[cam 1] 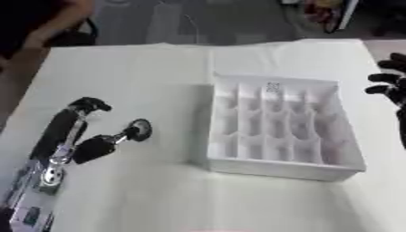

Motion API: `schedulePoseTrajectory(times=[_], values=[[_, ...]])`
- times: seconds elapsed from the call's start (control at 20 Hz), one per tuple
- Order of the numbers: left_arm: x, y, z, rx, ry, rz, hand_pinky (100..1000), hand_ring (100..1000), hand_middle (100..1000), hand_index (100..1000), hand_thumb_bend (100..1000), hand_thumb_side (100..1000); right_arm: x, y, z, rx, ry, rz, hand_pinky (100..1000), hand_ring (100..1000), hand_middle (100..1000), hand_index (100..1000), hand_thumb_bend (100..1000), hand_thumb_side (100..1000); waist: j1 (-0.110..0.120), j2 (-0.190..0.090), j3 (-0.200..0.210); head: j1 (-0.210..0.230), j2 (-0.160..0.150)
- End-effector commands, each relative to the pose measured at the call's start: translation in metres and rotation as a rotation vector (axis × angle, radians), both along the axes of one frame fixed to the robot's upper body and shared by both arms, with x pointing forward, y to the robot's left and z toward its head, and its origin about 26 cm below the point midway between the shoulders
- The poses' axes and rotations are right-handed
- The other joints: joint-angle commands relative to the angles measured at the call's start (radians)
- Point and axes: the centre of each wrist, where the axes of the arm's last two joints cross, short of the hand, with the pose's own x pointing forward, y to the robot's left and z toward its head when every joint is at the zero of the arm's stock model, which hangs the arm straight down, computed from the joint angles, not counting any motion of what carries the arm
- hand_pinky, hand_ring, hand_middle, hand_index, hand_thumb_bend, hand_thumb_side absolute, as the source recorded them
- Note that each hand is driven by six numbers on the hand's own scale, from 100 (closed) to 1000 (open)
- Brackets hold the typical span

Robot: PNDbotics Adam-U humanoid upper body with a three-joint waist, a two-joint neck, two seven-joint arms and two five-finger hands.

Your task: Pick up objects on the table and place them in the box.

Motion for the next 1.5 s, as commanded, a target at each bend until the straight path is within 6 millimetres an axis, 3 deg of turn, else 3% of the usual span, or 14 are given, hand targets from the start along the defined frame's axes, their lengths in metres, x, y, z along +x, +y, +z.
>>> schedulePoseTrajectory(times=[0.05,0.1,0.65,0.7,1.5], values=[[0.007,-0.004,0.002,0.009,-0.01,-0.012,820,806,773,769,957,730,-0.002,-0.002,0.008,-0.016,-0.023,-0.004,596,667,709,812,100,986,-0.001,-0.013,0.001,-0.005,-0.012],[0.009,-0.005,0.0,0.008,-0.007,-0.015,821,806,773,770,865,766,-0.002,-0.002,0.007,-0.015,-0.023,-0.004,596,667,709,812,100,1000,-0.001,-0.013,0.001,-0.005,-0.012],[0.023,-0.021,-0.01,0.023,0.034,-0.036,827,809,777,788,875,735,-0.002,-0.002,0.006,-0.014,-0.019,-0.002,596,666,709,811,100,1000,-0.003,-0.015,0.001,-0.002,-0.012],[0.024,-0.021,-0.01,0.025,0.036,-0.037,829,809,776,795,854,684,-0.002,-0.002,0.006,-0.013,-0.019,-0.002,596,666,709,811,100,1000,-0.003,-0.015,0.001,-0.001,-0.012],[0.03,-0.024,-0.005,0.065,0.053,-0.052,843,812,779,799,815,665,-0.002,-0.002,0.006,-0.014,-0.018,-0.002,596,667,709,812,100,999,-0.001,-0.015,-0.005,0.002,-0.012]])
